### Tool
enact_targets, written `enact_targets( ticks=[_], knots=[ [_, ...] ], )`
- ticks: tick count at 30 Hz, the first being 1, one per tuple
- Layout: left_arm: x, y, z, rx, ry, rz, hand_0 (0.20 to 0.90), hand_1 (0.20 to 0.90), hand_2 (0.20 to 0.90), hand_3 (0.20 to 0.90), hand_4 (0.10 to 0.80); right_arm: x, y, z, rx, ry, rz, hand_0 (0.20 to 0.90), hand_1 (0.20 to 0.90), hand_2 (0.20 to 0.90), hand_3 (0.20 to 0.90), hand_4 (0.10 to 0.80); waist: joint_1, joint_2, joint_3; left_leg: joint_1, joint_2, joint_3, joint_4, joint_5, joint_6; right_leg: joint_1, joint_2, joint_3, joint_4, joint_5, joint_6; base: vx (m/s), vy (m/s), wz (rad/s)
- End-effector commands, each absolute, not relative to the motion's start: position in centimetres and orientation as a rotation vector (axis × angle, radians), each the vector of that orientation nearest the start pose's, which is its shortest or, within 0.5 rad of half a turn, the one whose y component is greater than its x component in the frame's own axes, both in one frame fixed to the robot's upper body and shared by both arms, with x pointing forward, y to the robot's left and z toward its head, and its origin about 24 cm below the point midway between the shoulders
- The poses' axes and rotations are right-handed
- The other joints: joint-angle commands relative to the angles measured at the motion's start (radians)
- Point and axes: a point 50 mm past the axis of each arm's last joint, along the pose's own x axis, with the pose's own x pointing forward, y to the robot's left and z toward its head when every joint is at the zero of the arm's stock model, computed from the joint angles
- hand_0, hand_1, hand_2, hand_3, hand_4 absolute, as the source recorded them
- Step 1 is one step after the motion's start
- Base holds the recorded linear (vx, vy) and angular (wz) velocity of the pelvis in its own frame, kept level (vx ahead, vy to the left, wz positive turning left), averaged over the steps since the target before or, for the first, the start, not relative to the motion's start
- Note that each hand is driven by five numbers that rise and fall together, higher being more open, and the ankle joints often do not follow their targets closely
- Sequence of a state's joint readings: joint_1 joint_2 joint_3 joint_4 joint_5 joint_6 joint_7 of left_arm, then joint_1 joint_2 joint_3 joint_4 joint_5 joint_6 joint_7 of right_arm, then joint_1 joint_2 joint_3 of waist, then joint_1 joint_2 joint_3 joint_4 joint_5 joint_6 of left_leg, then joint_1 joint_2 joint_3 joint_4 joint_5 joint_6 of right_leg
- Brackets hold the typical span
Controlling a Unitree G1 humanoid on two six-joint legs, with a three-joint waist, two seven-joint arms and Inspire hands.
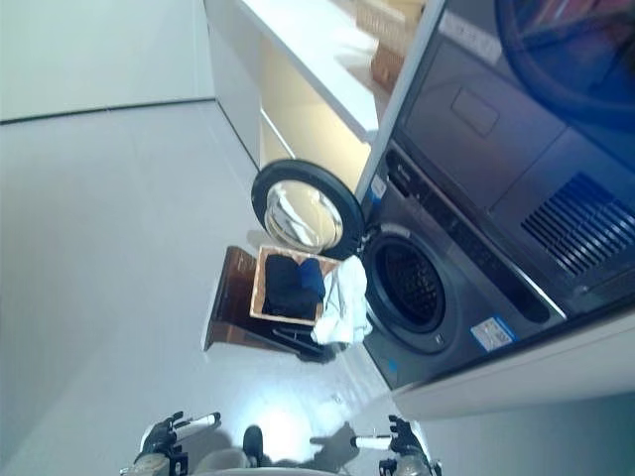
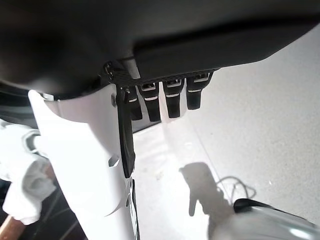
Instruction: Pick up the clothes and place them into the washing machine
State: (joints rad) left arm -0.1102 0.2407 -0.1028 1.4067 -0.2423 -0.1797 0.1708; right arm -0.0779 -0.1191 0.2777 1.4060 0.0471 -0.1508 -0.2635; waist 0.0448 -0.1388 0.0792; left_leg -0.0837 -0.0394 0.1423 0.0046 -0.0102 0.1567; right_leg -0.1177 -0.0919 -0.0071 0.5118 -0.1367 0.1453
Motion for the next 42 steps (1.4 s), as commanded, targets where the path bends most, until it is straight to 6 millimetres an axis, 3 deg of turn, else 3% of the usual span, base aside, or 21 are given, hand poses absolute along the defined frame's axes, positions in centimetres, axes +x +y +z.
enact_targets(
  ticks=[1,3,5,8,10,13,14,21,30,34,36,38,39,40,42],
  knots=[
    [12.3,25.0,-14.9,0.222,1.05,0.338,0.9,0.9,0.9,0.9,0.8,10.7,-22.2,-15.9,-0.441,1.101,-0.195,0.9,0.9,0.9,0.9,0.8,-0.011,0.053,0.049,0.005,0.022,-0.021,0.019,-0.012,-0.111,0.04,0.073,-0.056,-0.264,0.092,-0.059,0.17,0.014,0.08],
    [12.1,24.7,-15.0,0.214,1.055,0.337,0.9,0.9,0.9,0.9,0.8,10.5,-22.4,-15.9,-0.442,1.105,-0.205,0.9,0.9,0.9,0.9,0.8,-0.018,0.066,0.053,0.042,0.04,-0.014,0.011,-0.027,-0.126,0.018,0.018,-0.093,-0.411,0.135,-0.045,0.153,-0.059,-0.08],
    [12.4,24.4,-15.0,0.2,1.049,0.34,0.9,0.9,0.9,0.9,0.8,10.7,-22.4,-15.8,-0.43,1.097,-0.219,0.9,0.9,0.9,0.9,0.8,-0.035,0.063,0.064,0.073,0.044,-0.021,0.038,-0.061,-0.136,-0.026,-0.023,-0.042,-0.503,0.216,-0.021,0.18,-0.103,0.03],
    [12.1,24.2,-15.1,0.183,1.056,0.352,0.9,0.9,0.9,0.9,0.8,10.2,-22.6,-15.9,-0.434,1.115,-0.219,0.9,0.9,0.9,0.9,0.8,-0.044,0.047,0.069,0.105,0.042,-0.021,0.108,-0.118,-0.148,-0.033,-0.058,-0.048,-0.516,0.272,0.005,0.16,-0.137,0.05],
    [11.4,24.0,-15.4,0.167,1.08,0.357,0.9,0.9,0.9,0.9,0.8,9.8,-22.5,-16.1,-0.453,1.136,-0.196,0.9,0.9,0.9,0.9,0.8,-0.042,0.032,0.054,0.141,0.051,-0.015,0.114,-0.136,-0.158,-0.001,-0.049,-0.076,-0.505,0.258,-0.003,0.196,-0.232,0.15],
    [10.3,23.6,-15.8,0.147,1.112,0.37,0.9,0.9,0.9,0.9,0.8,9.4,-22.9,-16.1,-0.467,1.148,-0.195,0.9,0.9,0.9,0.9,0.8,-0.049,0.038,0.02,0.185,0.07,-0.02,0.065,-0.123,-0.165,0.027,-0.025,-0.067,-0.509,0.253,-0.013,0.225,-0.2,0.09],
    [9.9,22.8,-16.1,0.138,1.125,0.34,0.9,0.9,0.9,0.9,0.8,9.4,-23.5,-16.0,-0.46,1.148,-0.22,0.9,0.9,0.9,0.9,0.8,-0.056,0.048,-0.007,0.222,0.084,-0.016,0.005,-0.104,-0.175,0.051,-0.014,-0.089,-0.513,0.244,-0.016,0.18,-0.159,0.15],
    [12.0,21.6,-15.7,0.173,1.071,0.256,0.9,0.9,0.9,0.9,0.8,12.4,-24.5,-14.9,-0.505,1.055,-0.224,0.9,0.9,0.9,0.9,0.8,-0.075,0.091,-0.004,0.197,0.106,-0.035,-0.092,-0.041,-0.192,-0.005,0.007,-0.099,-0.469,0.21,-0.034,0.019,-0.104,0.03],
    [12.9,20.9,-15.6,0.177,1.051,0.236,0.9,0.9,0.9,0.9,0.8,13.6,-24.5,-14.4,-0.509,1.016,-0.234,0.9,0.9,0.9,0.9,0.8,-0.088,0.127,0.027,0.152,0.116,-0.04,-0.092,-0.028,-0.2,-0.087,0.019,-0.097,-0.394,0.18,-0.036,0.007,-0.044,0.0],
    [13.1,21.2,-15.5,0.182,1.048,0.242,0.9,0.9,0.9,0.9,0.8,13.7,-24.4,-14.5,-0.494,1.016,-0.243,0.9,0.9,0.9,0.9,0.8,-0.1,0.138,0.04,0.166,0.144,-0.03,-0.092,-0.032,-0.212,-0.13,0.047,-0.088,-0.301,0.129,-0.045,0.071,-0.118,-0.04],
    [12.8,21.3,-15.6,0.173,1.052,0.251,0.9,0.9,0.9,0.9,0.8,13.3,-24.2,-14.6,-0.492,1.025,-0.236,0.9,0.9,0.9,0.9,0.8,-0.1,0.132,0.039,0.183,0.162,-0.02,-0.068,-0.044,-0.217,-0.117,0.068,-0.076,-0.299,0.109,-0.062,0.165,-0.183,-0.02],
    [12.7,21.2,-15.6,0.153,1.051,0.258,0.9,0.9,0.9,0.9,0.8,12.8,-24.0,-14.9,-0.492,1.036,-0.222,0.9,0.9,0.9,0.9,0.8,-0.09,0.107,0.044,0.132,0.186,-0.008,0.096,-0.036,-0.22,-0.065,0.086,-0.066,-0.333,0.108,-0.088,0.152,-0.21,-0.06],
    [12.7,21.2,-15.6,0.153,1.051,0.258,0.9,0.9,0.9,0.9,0.8,12.8,-24.0,-14.9,-0.492,1.036,-0.222,0.9,0.9,0.9,0.9,0.8,-0.091,0.107,0.044,0.129,0.187,-0.01,0.1,-0.038,-0.221,-0.065,0.086,-0.067,-0.333,0.108,-0.089,0.08,-0.254,-0.15],
    [13.4,21.0,-15.4,0.139,1.024,0.258,0.9,0.9,0.9,0.9,0.8,12.9,-24.1,-14.8,-0.494,1.026,-0.228,0.9,0.9,0.9,0.9,0.8,-0.068,0.079,0.082,0.022,0.165,-0.05,0.306,0.006,-0.211,-0.004,0.085,-0.068,-0.372,0.118,-0.111,0.035,-0.193,-0.12],
    [14.3,20.9,-15.1,0.117,0.99,0.273,0.9,0.9,0.9,0.9,0.8,13.1,-24.6,-14.6,-0.504,1.022,-0.24,0.9,0.9,0.9,0.9,0.8,-0.051,0.061,0.103,-0.072,0.09,-0.12,0.379,-0.004,-0.194,0.019,0.07,-0.059,-0.404,0.123,-0.116,0.039,-0.119,0.04]
  ],
)
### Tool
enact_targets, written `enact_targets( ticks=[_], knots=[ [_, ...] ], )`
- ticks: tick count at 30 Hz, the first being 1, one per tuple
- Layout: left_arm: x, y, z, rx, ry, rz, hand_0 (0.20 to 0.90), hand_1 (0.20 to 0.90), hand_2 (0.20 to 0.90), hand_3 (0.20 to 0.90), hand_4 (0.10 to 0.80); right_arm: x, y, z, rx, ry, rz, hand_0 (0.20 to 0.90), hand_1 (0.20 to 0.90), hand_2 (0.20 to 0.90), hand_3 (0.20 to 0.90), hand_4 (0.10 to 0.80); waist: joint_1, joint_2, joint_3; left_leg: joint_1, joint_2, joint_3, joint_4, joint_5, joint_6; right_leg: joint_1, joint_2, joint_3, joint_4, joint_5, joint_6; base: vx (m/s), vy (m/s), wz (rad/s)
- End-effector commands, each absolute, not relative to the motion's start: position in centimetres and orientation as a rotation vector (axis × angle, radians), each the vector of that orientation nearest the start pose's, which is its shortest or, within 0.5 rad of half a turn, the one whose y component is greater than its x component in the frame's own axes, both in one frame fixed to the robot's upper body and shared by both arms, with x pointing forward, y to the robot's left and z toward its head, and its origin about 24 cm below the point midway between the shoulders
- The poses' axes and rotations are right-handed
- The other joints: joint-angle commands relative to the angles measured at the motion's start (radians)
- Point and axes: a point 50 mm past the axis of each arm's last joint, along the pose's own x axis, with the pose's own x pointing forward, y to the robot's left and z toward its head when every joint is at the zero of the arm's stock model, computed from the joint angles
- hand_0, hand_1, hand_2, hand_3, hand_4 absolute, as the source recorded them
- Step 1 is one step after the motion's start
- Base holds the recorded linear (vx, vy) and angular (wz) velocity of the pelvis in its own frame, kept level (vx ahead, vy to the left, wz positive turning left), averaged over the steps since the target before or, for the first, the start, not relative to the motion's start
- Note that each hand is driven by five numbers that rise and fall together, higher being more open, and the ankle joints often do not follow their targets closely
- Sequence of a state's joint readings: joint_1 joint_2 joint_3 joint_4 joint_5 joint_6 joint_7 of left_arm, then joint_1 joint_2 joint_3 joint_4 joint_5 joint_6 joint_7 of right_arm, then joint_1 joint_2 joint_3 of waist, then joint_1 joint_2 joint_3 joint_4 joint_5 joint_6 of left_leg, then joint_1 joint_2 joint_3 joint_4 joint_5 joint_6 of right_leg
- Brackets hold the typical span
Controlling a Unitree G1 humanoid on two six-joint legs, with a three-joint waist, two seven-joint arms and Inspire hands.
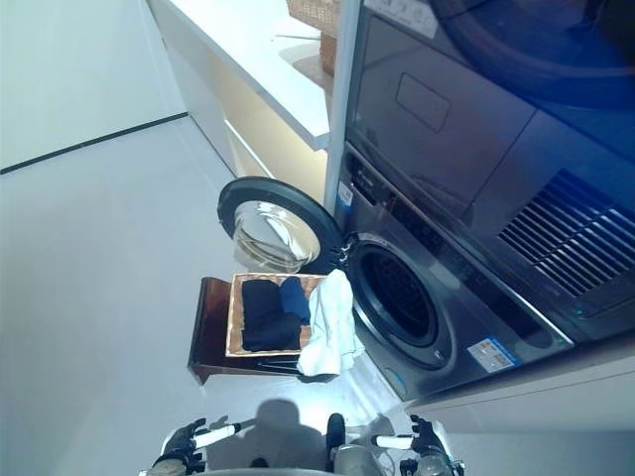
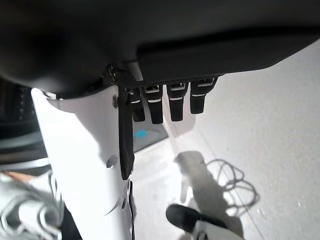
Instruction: Pick up the clothes and place them into the washing machine
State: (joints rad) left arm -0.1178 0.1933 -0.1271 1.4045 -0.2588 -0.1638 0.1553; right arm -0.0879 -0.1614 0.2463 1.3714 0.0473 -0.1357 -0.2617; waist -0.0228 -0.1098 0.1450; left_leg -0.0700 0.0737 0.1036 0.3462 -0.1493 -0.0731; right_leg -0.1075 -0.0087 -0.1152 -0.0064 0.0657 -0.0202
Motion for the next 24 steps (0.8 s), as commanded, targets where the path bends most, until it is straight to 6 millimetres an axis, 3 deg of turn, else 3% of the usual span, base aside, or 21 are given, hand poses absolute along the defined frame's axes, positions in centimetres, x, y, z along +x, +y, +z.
enact_targets(
  ticks=[1,2,4,6,9,12,16,22,24],
  knots=[
    [14.3,20.9,-15.1,0.117,0.99,0.273,0.9,0.9,0.9,0.9,0.8,13.1,-24.6,-14.6,-0.504,1.022,-0.24,0.9,0.9,0.9,0.9,0.8,0.015,0.033,0.039,-0.086,-0.023,-0.083,0.041,0.133,0.036,0.01,-0.013,0.047,0.114,-0.08,0.049,0.125,0.059,-0.03],
    [14.3,21.1,-15.0,0.096,0.987,0.304,0.9,0.9,0.9,0.9,0.8,13.3,-25.0,-14.4,-0.508,1.018,-0.253,0.9,0.9,0.9,0.9,0.8,0.019,0.036,0.031,-0.112,-0.043,-0.072,-0.084,0.111,0.043,0.034,-0.023,0.055,0.083,-0.076,0.062,0.192,0.135,-0.18],
    [13.9,21.2,-15.2,0.088,0.998,0.319,0.9,0.9,0.9,0.9,0.8,13.2,-25.4,-14.3,-0.511,1.019,-0.269,0.9,0.9,0.9,0.9,0.8,0.029,0.05,0.022,-0.106,-0.029,-0.058,-0.237,0.182,0.027,0.062,-0.017,0.063,0.072,-0.082,0.071,0.218,0.177,-0.22],
    [13.4,21.4,-15.3,0.089,1.016,0.337,0.9,0.9,0.9,0.9,0.8,12.8,-25.3,-14.5,-0.502,1.031,-0.282,0.9,0.9,0.9,0.9,0.8,0.037,0.066,0.018,-0.107,-0.003,-0.048,-0.336,0.252,0.016,0.07,0.007,0.068,0.116,-0.131,0.065,0.162,0.161,-0.21],
    [12.8,21.8,-15.4,0.097,1.034,0.34,0.9,0.9,0.9,0.9,0.8,12.3,-25.2,-14.7,-0.495,1.048,-0.282,0.9,0.9,0.9,0.9,0.8,0.033,0.065,0.011,-0.08,-0.008,-0.039,-0.321,0.228,0.027,0.081,0.003,0.06,0.153,-0.152,0.064,0.204,0.17,-0.21],
    [13.7,22.6,-14.9,0.112,0.994,0.354,0.9,0.9,0.9,0.9,0.8,11.9,-24.3,-15.0,-0.472,1.057,-0.259,0.9,0.9,0.9,0.9,0.8,0.032,0.061,-0.033,-0.025,-0.03,-0.016,-0.369,0.211,0.038,0.107,-0.03,0.08,0.103,-0.127,0.093,0.153,0.147,-0.3],
    [14.0,22.4,-14.9,0.126,0.987,0.336,0.9,0.9,0.9,0.9,0.8,12.1,-23.6,-15.2,-0.481,1.059,-0.226,0.9,0.9,0.9,0.9,0.8,0.03,0.063,-0.05,0.024,-0.038,0.0,-0.41,0.205,0.047,0.127,-0.043,0.093,0.07,-0.122,0.099,0.095,0.106,-0.19],
    [13.1,21.5,-15.4,0.175,1.029,0.277,0.9,0.9,0.9,0.9,0.8,12.8,-22.9,-15.1,-0.554,1.039,-0.172,0.9,0.9,0.9,0.9,0.8,0.039,0.05,-0.051,0.044,-0.028,-0.011,-0.433,0.214,0.04,0.138,-0.028,0.079,0.043,-0.116,0.091,0.028,-0.031,-0.01],
    [12.7,21.2,-15.6,0.196,1.041,0.247,0.9,0.9,0.9,0.9,0.8,13.9,-22.7,-14.8,-0.564,1.003,-0.161,0.9,0.9,0.9,0.9,0.8,0.043,0.045,-0.049,0.03,-0.021,-0.024,-0.433,0.218,0.034,0.126,-0.018,0.069,0.04,-0.118,0.087,-0.03,-0.088,0.13]
  ],
)
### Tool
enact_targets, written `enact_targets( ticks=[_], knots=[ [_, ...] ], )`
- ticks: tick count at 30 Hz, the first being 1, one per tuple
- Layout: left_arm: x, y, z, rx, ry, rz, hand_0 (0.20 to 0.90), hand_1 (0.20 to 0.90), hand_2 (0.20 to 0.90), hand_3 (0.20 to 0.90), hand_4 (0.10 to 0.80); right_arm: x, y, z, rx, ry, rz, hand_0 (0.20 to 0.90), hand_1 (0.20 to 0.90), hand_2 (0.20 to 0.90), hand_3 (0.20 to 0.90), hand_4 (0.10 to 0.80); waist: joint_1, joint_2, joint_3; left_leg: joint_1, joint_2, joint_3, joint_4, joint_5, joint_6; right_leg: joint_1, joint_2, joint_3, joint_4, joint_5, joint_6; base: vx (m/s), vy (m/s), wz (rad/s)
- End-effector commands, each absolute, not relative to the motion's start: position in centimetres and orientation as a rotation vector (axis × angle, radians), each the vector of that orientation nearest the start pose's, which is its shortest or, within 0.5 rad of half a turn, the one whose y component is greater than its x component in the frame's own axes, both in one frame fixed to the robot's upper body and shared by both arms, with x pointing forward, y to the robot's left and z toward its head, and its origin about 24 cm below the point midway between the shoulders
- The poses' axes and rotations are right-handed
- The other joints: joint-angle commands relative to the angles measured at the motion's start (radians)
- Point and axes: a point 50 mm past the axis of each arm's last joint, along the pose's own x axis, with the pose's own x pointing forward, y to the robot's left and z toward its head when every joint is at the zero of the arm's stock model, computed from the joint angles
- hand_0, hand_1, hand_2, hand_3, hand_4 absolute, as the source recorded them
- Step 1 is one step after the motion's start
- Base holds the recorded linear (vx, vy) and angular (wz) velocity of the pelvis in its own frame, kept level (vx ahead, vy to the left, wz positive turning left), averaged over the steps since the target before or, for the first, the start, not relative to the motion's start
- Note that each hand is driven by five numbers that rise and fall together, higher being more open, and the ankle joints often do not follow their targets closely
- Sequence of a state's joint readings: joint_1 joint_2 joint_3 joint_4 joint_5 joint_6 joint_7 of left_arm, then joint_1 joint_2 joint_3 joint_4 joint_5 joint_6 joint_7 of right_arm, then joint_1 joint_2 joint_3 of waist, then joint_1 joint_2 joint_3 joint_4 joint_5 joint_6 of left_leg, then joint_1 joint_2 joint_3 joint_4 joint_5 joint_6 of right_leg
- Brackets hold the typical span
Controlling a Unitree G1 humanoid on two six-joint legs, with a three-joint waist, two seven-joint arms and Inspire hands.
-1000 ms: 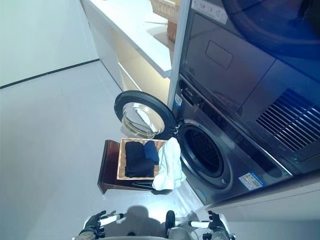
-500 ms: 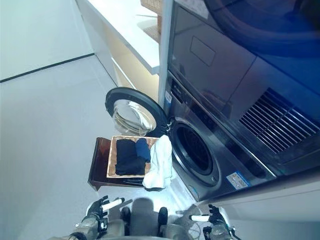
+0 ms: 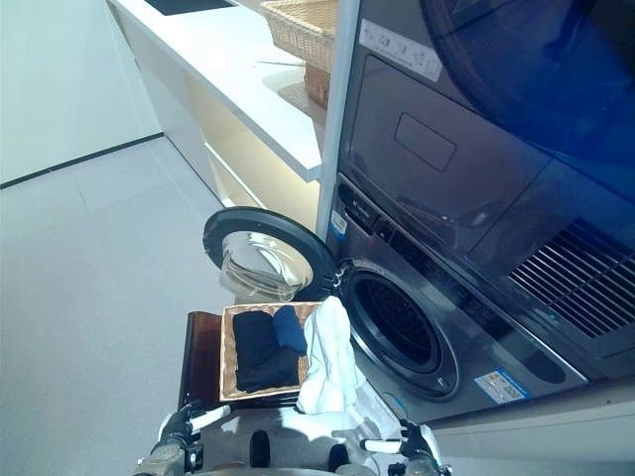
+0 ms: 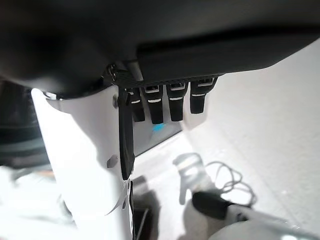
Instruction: Pick up the clothes and place them into the washing machine
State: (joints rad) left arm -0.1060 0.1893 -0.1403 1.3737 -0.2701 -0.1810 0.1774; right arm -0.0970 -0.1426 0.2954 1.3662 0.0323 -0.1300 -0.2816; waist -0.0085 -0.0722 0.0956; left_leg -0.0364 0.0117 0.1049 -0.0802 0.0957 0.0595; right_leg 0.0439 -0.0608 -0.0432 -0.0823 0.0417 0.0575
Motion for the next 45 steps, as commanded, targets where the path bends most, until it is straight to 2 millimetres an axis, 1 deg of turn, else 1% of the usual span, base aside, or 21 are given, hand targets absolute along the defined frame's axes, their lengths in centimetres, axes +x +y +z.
enact_targets(
  ticks=[1,2,3,4,6,9,10,15,16,17,20,21,24,25,26,27,28,29,31,33,45],
  knots=[
    [12.6,21.1,-15.6,0.204,1.047,0.237,0.9,0.9,0.9,0.9,0.8,14.2,-22.8,-14.7,-0.569,0.997,-0.163,0.9,0.9,0.9,0.9,0.8,0.031,0.006,0.006,-0.003,0.041,-0.032,-0.007,-0.021,-0.099,-0.027,0.037,-0.007,0.12,-0.098,0.007,-0.037,-0.071,0.15],
    [12.8,21.1,-15.6,0.212,1.042,0.231,0.9,0.9,0.9,0.9,0.8,14.6,-23.1,-14.4,-0.574,0.983,-0.173,0.9,0.9,0.9,0.9,0.8,0.035,0.002,0.022,-0.02,0.038,-0.038,0.027,-0.022,-0.097,-0.03,0.037,-0.012,0.128,-0.1,0.003,-0.078,-0.066,0.1],
    [13.1,21.3,-15.4,0.204,1.03,0.244,0.9,0.9,0.9,0.9,0.8,15.5,-23.3,-14.0,-0.572,0.956,-0.185,0.9,0.9,0.9,0.9,0.8,0.041,-0.007,0.039,-0.052,0.031,-0.064,0.099,-0.051,-0.094,-0.04,0.035,-0.012,0.143,-0.101,0.001,-0.101,-0.06,0.2],
    [13.5,21.6,-15.2,0.196,1.012,0.267,0.9,0.9,0.9,0.9,0.8,16.1,-23.4,-13.7,-0.571,0.931,-0.191,0.9,0.9,0.9,0.9,0.8,0.046,-0.01,0.043,-0.065,0.025,-0.1,0.099,-0.06,-0.093,-0.05,0.036,-0.012,0.156,-0.105,0.002,-0.058,-0.023,0.28],
    [14.0,21.9,-15.0,0.201,0.994,0.275,0.9,0.9,0.9,0.9,0.8,17.2,-23.9,-13.1,-0.581,0.902,-0.208,0.9,0.9,0.9,0.9,0.8,0.04,0.001,0.038,-0.068,0.024,-0.085,0.088,-0.067,-0.089,-0.05,0.029,-0.031,0.165,-0.106,0.013,0.016,0.045,0.34],
    [14.6,22.4,-14.6,0.214,0.974,0.278,0.9,0.9,0.9,0.9,0.8,19.0,-24.3,-12.2,-0.569,0.859,-0.239,0.9,0.9,0.9,0.9,0.8,0.05,0.015,0.033,-0.076,0.016,-0.071,0.075,-0.062,-0.085,-0.061,0.011,-0.033,0.149,-0.093,0.025,-0.008,0.067,0.11],
    [15.0,22.5,-14.5,0.215,0.962,0.282,0.9,0.9,0.9,0.9,0.8,20.1,-24.2,-11.6,-0.563,0.824,-0.247,0.9,0.9,0.9,0.9,0.8,0.053,0.021,0.037,-0.079,0.015,-0.07,0.065,-0.058,-0.085,-0.072,0.008,-0.029,0.142,-0.088,0.027,-0.059,0.051,-0.11],
    [16.1,21.9,-14.1,0.209,0.929,0.272,0.9,0.9,0.9,0.9,0.8,23.7,-24.0,-9.4,-0.536,0.714,-0.278,0.9,0.9,0.9,0.9,0.8,0.069,0.036,0.078,-0.104,0.016,-0.071,0.04,-0.032,-0.091,-0.113,0.006,-0.037,0.136,-0.081,0.018,-0.08,0.015,-0.04],
    [16.1,21.9,-14.1,0.209,0.929,0.272,0.9,0.9,0.9,0.9,0.8,23.7,-24.0,-9.4,-0.536,0.714,-0.278,0.9,0.9,0.9,0.9,0.8,0.069,0.036,0.078,-0.104,0.016,-0.071,0.04,-0.032,-0.091,-0.113,0.006,-0.037,0.136,-0.081,0.018,-0.072,-0.003,0.08],
    [16.2,21.5,-14.2,0.204,0.927,0.266,0.9,0.9,0.9,0.9,0.8,25.0,-23.8,-8.5,-0.526,0.67,-0.288,0.9,0.9,0.9,0.9,0.8,0.074,0.041,0.092,-0.112,0.016,-0.078,0.032,-0.022,-0.093,-0.126,0.009,-0.043,0.141,-0.08,0.017,-0.06,-0.011,0.1],
    [16.2,21.4,-14.2,0.203,0.925,0.265,0.9,0.9,0.9,0.9,0.8,25.9,-23.9,-7.8,-0.514,0.637,-0.302,0.9,0.9,0.9,0.9,0.8,0.078,0.045,0.102,-0.119,0.017,-0.088,0.024,-0.014,-0.094,-0.134,0.01,-0.05,0.144,-0.079,0.017,-0.056,-0.009,0.14],
    [16.4,21.5,-14.1,0.199,0.914,0.273,0.9,0.9,0.9,0.9,0.8,26.8,-23.8,-7.0,-0.489,0.602,-0.314,0.9,0.9,0.9,0.9,0.8,0.081,0.051,0.11,-0.126,0.016,-0.094,0.016,-0.007,-0.096,-0.147,0.009,-0.057,0.148,-0.078,0.017,-0.065,-0.002,0.11],
    [16.8,21.5,-13.9,0.189,0.899,0.284,0.9,0.9,0.9,0.9,0.8,28.4,-23.9,-5.6,-0.47,0.544,-0.333,0.9,0.9,0.9,0.9,0.8,0.088,0.063,0.126,-0.147,0.015,-0.102,0.013,0.002,-0.098,-0.176,0.008,-0.064,0.163,-0.076,0.019,-0.077,0.007,0.11],
    [16.8,21.5,-13.9,0.189,0.899,0.284,0.9,0.9,0.9,0.9,0.8,28.4,-23.9,-5.6,-0.47,0.544,-0.333,0.9,0.9,0.9,0.9,0.8,0.088,0.063,0.126,-0.147,0.015,-0.102,0.013,0.002,-0.098,-0.176,0.008,-0.064,0.163,-0.076,0.019,-0.088,0.015,0.16],
    [17.1,21.6,-13.7,0.182,0.887,0.29,0.9,0.9,0.9,0.9,0.8,29.6,-24.0,-4.3,-0.454,0.496,-0.346,0.9,0.9,0.9,0.9,0.8,0.092,0.071,0.14,-0.165,0.013,-0.107,0.015,0.008,-0.1,-0.202,0.008,-0.067,0.179,-0.076,0.019,-0.057,0.009,0.17],
    [17.1,21.6,-13.7,0.182,0.887,0.29,0.9,0.9,0.9,0.9,0.8,29.6,-24.0,-4.3,-0.454,0.496,-0.346,0.9,0.9,0.9,0.9,0.8,0.092,0.071,0.14,-0.165,0.013,-0.107,0.015,0.008,-0.1,-0.202,0.008,-0.067,0.179,-0.076,0.019,-0.134,0.026,0.18],
    [17.8,21.6,-13.4,0.175,0.856,0.296,0.9,0.9,0.9,0.9,0.8,30.9,-23.8,-2.9,-0.436,0.438,-0.359,0.9,0.9,0.9,0.9,0.8,0.098,0.081,0.159,-0.187,0.011,-0.11,0.017,0.014,-0.1,-0.236,0.007,-0.07,0.201,-0.076,0.02,-0.078,0.017,0.11],
    [17.8,21.6,-13.4,0.175,0.856,0.296,0.9,0.9,0.9,0.9,0.8,30.9,-23.8,-2.9,-0.436,0.438,-0.359,0.9,0.9,0.9,0.9,0.8,0.098,0.081,0.158,-0.188,0.011,-0.11,0.017,0.014,-0.1,-0.237,0.007,-0.07,0.201,-0.076,0.02,-0.111,0.027,0.08],
    [18.4,21.3,-13.1,0.158,0.826,0.294,0.9,0.9,0.9,0.9,0.8,32.3,-23.8,-1.2,-0.421,0.378,-0.377,0.9,0.9,0.9,0.9,0.8,0.104,0.095,0.177,-0.212,0.009,-0.11,0.022,0.021,-0.099,-0.274,0.004,-0.071,0.234,-0.079,0.02,-0.067,0.033,0.03],
    [18.5,21.0,-13.0,0.147,0.816,0.29,0.9,0.9,0.9,0.9,0.8,32.9,-23.7,-0.5,-0.415,0.355,-0.385,0.9,0.9,0.9,0.9,0.8,0.108,0.103,0.189,-0.22,0.008,-0.113,0.023,0.025,-0.099,-0.285,0.003,-0.071,0.245,-0.081,0.021,-0.038,0.031,0.05],
    [19.5,20.7,-12.4,0.087,0.754,0.315,0.9,0.9,0.9,0.9,0.8,34.7,-23.2,1.9,-0.386,0.269,-0.4,0.9,0.9,0.9,0.9,0.8,0.123,0.139,0.236,-0.269,-0.004,-0.131,0.035,0.038,-0.098,-0.336,-0.013,-0.084,0.274,-0.085,0.022,-0.014,0.014,0.03]
  ],
)
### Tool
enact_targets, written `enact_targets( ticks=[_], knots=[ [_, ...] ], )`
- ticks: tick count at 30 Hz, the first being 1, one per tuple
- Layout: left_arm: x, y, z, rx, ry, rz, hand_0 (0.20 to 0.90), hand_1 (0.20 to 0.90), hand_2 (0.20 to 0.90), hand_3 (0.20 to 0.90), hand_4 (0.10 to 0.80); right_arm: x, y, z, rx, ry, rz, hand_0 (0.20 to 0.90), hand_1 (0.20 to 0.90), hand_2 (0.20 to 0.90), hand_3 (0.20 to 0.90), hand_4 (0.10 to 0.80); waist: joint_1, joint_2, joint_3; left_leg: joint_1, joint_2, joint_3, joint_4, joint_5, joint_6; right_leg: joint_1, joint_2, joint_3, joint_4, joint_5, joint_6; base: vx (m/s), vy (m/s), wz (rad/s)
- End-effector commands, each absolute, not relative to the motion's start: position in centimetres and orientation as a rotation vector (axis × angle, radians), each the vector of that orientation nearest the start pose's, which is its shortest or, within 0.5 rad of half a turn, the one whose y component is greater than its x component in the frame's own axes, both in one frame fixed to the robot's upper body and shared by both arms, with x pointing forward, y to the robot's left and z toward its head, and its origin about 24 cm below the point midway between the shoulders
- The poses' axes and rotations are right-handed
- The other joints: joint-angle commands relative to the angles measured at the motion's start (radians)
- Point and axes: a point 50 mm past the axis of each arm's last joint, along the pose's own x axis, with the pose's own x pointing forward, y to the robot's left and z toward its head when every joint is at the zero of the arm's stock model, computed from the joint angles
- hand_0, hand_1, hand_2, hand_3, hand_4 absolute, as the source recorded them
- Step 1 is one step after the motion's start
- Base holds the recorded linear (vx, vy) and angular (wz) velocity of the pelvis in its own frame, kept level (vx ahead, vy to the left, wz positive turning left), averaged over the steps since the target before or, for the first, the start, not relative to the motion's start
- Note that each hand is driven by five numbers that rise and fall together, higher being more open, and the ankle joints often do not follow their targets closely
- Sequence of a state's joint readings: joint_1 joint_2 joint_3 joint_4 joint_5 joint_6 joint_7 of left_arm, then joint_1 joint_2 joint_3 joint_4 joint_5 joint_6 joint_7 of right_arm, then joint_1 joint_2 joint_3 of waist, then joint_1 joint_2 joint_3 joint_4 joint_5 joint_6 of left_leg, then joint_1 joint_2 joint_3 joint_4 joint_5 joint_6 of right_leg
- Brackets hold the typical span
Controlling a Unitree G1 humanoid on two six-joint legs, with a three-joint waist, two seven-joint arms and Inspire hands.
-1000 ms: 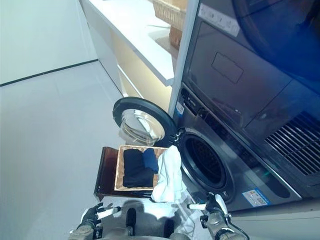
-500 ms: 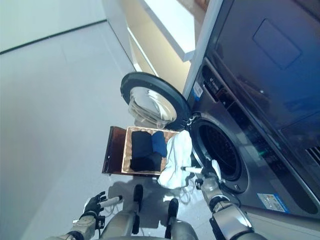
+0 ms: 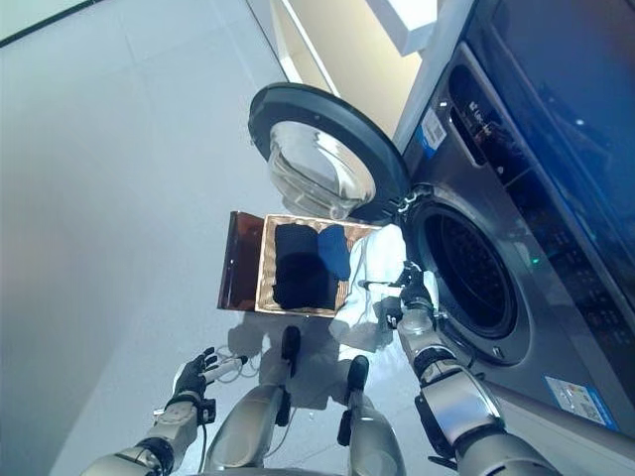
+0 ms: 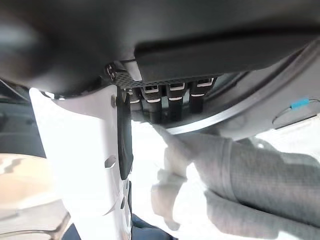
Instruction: Pick up the clothes and place them into the washing machine
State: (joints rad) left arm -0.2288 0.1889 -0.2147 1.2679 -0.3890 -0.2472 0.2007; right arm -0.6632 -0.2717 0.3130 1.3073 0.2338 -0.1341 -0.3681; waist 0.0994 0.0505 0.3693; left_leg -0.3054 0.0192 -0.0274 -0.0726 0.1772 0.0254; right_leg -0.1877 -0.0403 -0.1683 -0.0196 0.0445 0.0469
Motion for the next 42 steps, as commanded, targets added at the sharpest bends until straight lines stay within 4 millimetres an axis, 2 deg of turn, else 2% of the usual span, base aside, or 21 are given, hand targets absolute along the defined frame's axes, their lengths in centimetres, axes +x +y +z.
enact_targets(
  ticks=[1,9,14,21,28,32,34,42],
  knots=[
    [19.5,20.8,-12.4,0.085,0.755,0.318,0.9,0.9,0.9,0.9,0.8,34.7,-23.1,1.9,-0.386,0.267,-0.4,0.9,0.9,0.9,0.9,0.8,0.016,0.018,-0.036,-0.002,-0.013,0.001,0.027,-0.042,-0.064,-0.106,-0.034,0.04,0.21,-0.087,0.033,-0.014,0.019,0.07],
    [20.4,20.8,-11.8,0.049,0.712,0.346,0.9,0.9,0.9,0.9,0.8,34.9,-22.3,1.9,-0.379,0.264,-0.387,0.9,0.9,0.9,0.9,0.8,0.024,0.032,-0.006,-0.025,-0.024,-0.01,0.021,-0.034,-0.064,-0.13,-0.043,0.032,0.21,-0.081,0.034,-0.012,0.013,0.03],
    [22.1,20.8,-10.4,-0.03,0.61,0.373,0.9,0.9,0.9,0.9,0.8,35.4,-22.3,2.9,-0.361,0.225,-0.407,0.9,0.9,0.9,0.9,0.8,0.036,0.044,0.025,-0.065,-0.03,-0.017,0.038,-0.029,-0.064,-0.165,-0.046,0.028,0.228,-0.081,0.031,-0.044,0.005,0.05],
    [23.5,20.5,-8.6,-0.132,0.478,0.381,0.9,0.9,0.9,0.9,0.8,36.6,-22.5,5.2,-0.365,0.163,-0.449,0.9,0.9,0.9,0.9,0.8,0.048,0.069,0.066,-0.121,-0.04,-0.031,0.04,-0.011,-0.064,-0.228,-0.057,0.019,0.257,-0.079,0.032,-0.048,0.023,0.07],
    [23.3,20.1,-7.9,-0.175,0.424,0.352,0.9,0.9,0.9,0.9,0.8,37.7,-24.6,8.0,-0.381,0.137,-0.554,0.9,0.9,0.9,0.9,0.8,0.071,0.097,0.104,-0.168,-0.053,-0.037,0.032,0.003,-0.06,-0.299,-0.072,0.019,0.303,-0.086,0.037,-0.045,0.049,0.02],
    [23.4,20.0,-7.7,-0.187,0.408,0.345,0.9,0.9,0.9,0.9,0.8,38.2,-24.9,9.4,-0.383,0.117,-0.574,0.9,0.9,0.9,0.9,0.8,0.078,0.103,0.12,-0.185,-0.06,-0.037,0.03,0.007,-0.058,-0.325,-0.077,0.021,0.319,-0.088,0.038,-0.019,0.035,0.02],
    [23.6,19.8,-7.4,-0.195,0.393,0.334,0.9,0.9,0.9,0.9,0.8,38.6,-25.5,10.7,-0.389,0.095,-0.6,0.9,0.9,0.9,0.9,0.8,0.085,0.111,0.13,-0.199,-0.066,-0.04,0.027,0.011,-0.057,-0.339,-0.083,0.02,0.326,-0.089,0.04,-0.006,0.046,0.03],
    [24.3,19.2,-6.5,-0.2,0.35,0.303,0.9,0.9,0.9,0.9,0.8,39.2,-26.4,13.2,-0.42,0.054,-0.645,0.9,0.9,0.9,0.9,0.8,0.097,0.126,0.143,-0.236,-0.078,-0.049,0.032,0.015,-0.058,-0.373,-0.095,0.017,0.343,-0.095,0.041,0.002,0.014,0.02]
  ],
)
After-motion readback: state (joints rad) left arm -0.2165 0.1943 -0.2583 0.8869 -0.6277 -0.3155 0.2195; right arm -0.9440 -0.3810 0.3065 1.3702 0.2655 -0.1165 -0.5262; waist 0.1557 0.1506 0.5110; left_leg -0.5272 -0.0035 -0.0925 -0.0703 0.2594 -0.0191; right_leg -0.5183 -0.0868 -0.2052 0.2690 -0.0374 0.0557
